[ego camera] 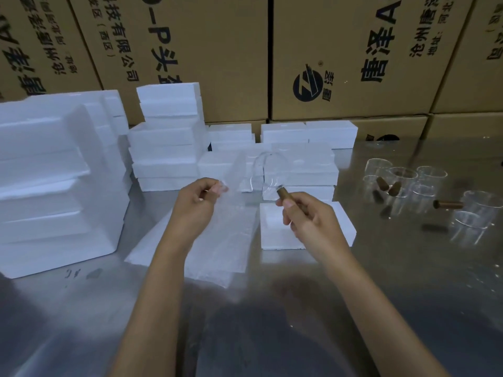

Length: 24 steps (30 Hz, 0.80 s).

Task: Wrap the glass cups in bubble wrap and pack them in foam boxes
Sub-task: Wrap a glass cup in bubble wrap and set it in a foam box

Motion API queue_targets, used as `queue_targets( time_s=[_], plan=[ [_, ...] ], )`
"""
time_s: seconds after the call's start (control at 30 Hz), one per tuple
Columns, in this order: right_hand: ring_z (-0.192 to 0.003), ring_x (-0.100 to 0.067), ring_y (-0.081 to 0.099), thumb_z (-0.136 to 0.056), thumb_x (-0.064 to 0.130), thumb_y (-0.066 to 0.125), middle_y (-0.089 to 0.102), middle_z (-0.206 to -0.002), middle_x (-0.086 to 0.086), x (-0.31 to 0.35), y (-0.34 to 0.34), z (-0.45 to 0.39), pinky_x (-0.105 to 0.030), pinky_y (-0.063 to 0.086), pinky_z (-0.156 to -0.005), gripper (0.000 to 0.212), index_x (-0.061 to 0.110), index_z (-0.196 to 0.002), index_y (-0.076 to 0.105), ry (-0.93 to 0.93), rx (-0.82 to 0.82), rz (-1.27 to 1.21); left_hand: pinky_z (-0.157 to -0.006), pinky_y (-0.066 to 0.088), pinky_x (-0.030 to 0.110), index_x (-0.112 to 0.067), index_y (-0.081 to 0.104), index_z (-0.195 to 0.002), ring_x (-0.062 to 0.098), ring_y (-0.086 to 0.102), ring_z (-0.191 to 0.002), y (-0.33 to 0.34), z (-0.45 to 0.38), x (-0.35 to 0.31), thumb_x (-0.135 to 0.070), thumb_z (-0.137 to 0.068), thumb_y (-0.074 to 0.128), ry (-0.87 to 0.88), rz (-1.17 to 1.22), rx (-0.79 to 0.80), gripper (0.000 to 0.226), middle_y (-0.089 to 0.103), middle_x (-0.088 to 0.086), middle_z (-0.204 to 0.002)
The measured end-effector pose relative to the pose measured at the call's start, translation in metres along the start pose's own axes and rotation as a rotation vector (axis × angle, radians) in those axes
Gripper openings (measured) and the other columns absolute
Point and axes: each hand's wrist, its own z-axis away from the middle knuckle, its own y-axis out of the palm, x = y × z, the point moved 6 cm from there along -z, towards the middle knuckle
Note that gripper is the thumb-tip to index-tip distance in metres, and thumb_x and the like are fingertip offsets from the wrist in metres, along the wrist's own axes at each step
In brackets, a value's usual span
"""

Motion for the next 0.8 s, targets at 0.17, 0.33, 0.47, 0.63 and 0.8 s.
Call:
queue_targets(
  time_s=[0.17,0.33,0.47,0.63,0.8],
  plan=[
    [-0.052,-0.011,0.037,-0.104,0.020,0.050,0.054,-0.067,0.005,-0.005,-0.010,0.003,-0.016,0.028,-0.045,0.023,0.015,-0.097,0.071,0.126,0.071,-0.218,-0.077,0.045,0.016,-0.026,0.075,-0.084,0.013,0.063,-0.093,0.026,0.009,0.003,-0.020,-0.096,0.064,-0.078,-0.108,0.178,0.017,0.074,-0.003,-0.100],
    [-0.059,-0.008,0.046,-0.101,0.023,0.054,0.054,-0.064,0.008,-0.012,-0.012,0.007,-0.020,0.034,-0.056,0.019,0.021,-0.092,0.071,0.072,0.116,0.115,-0.066,0.041,0.000,-0.023,0.074,-0.085,-0.006,0.059,-0.077,0.026,0.011,-0.001,-0.019,-0.096,0.063,-0.082,-0.019,0.136,0.016,0.071,-0.016,-0.084],
    [-0.054,-0.007,0.043,-0.098,0.032,0.056,0.051,-0.058,0.014,-0.015,-0.011,0.010,-0.025,0.032,-0.055,0.019,0.025,-0.085,0.066,0.018,0.095,0.346,-0.064,0.041,0.010,-0.023,0.076,-0.091,0.000,0.053,-0.072,0.022,0.013,-0.014,-0.020,-0.098,0.061,-0.016,0.185,0.097,0.017,0.072,-0.015,-0.095],
    [-0.058,-0.009,0.044,-0.099,0.049,0.052,0.051,-0.059,0.018,-0.013,-0.006,0.012,-0.025,0.034,-0.057,0.033,0.027,-0.074,0.055,-0.037,0.083,0.516,-0.068,0.041,0.021,-0.029,0.078,-0.094,0.007,0.054,-0.077,0.039,0.024,-0.035,-0.023,-0.097,0.061,0.059,0.215,0.214,0.019,0.074,-0.007,-0.103],
    [-0.048,-0.005,0.042,-0.098,0.025,0.058,0.051,-0.055,0.010,-0.019,-0.016,0.006,-0.018,0.034,-0.051,0.027,0.007,-0.080,0.068,0.205,0.029,0.052,-0.061,0.045,0.017,-0.032,0.077,-0.105,0.010,0.058,-0.070,0.057,0.044,-0.053,-0.030,-0.096,0.061,0.128,0.051,0.547,0.019,0.076,-0.002,-0.099]
  ],
)
